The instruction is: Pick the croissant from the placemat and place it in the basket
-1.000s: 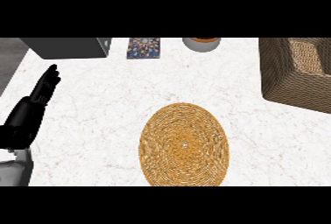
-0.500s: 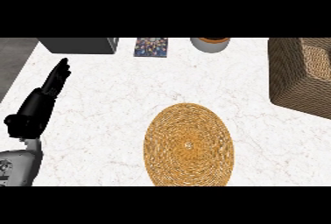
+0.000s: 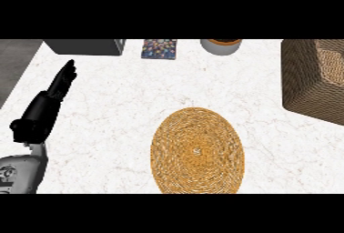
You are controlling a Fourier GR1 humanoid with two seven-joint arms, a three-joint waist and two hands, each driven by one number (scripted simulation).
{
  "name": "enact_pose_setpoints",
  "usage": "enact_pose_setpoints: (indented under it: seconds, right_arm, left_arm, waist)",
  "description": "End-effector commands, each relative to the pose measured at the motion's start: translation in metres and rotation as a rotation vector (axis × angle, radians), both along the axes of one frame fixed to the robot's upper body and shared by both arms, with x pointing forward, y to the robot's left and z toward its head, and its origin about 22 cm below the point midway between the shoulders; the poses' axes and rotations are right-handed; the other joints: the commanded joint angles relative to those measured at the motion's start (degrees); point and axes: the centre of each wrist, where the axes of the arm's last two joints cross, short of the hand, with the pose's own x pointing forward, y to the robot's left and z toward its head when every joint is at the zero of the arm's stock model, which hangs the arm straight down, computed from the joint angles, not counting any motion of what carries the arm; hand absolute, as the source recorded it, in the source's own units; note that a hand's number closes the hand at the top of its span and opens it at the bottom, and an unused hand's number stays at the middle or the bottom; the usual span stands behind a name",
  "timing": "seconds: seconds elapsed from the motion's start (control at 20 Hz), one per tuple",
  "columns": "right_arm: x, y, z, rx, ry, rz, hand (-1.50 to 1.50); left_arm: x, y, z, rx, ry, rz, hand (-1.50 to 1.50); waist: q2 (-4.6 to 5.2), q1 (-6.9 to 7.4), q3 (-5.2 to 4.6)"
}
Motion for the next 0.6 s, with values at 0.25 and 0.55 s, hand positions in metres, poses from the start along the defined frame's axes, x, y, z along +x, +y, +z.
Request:
enact_pose_setpoints:
  seconds: [0.25,0.55]
  right_arm:
    - [0.042,0.041,-0.016,-0.019,0.212,0.058,1.5]
    - [0.059,0.07,-0.02,-0.075,0.329,0.007,1.5]
  left_arm:
    - [0.012,-0.004,0.01,-0.006,-0.001,0.014,0.0]
    - [-0.009,0.011,0.009,0.008,0.014,0.016,0.0]
  waist:
    - [0.03,-0.84,0.06]
    - [-0.26,-0.72,0.05]
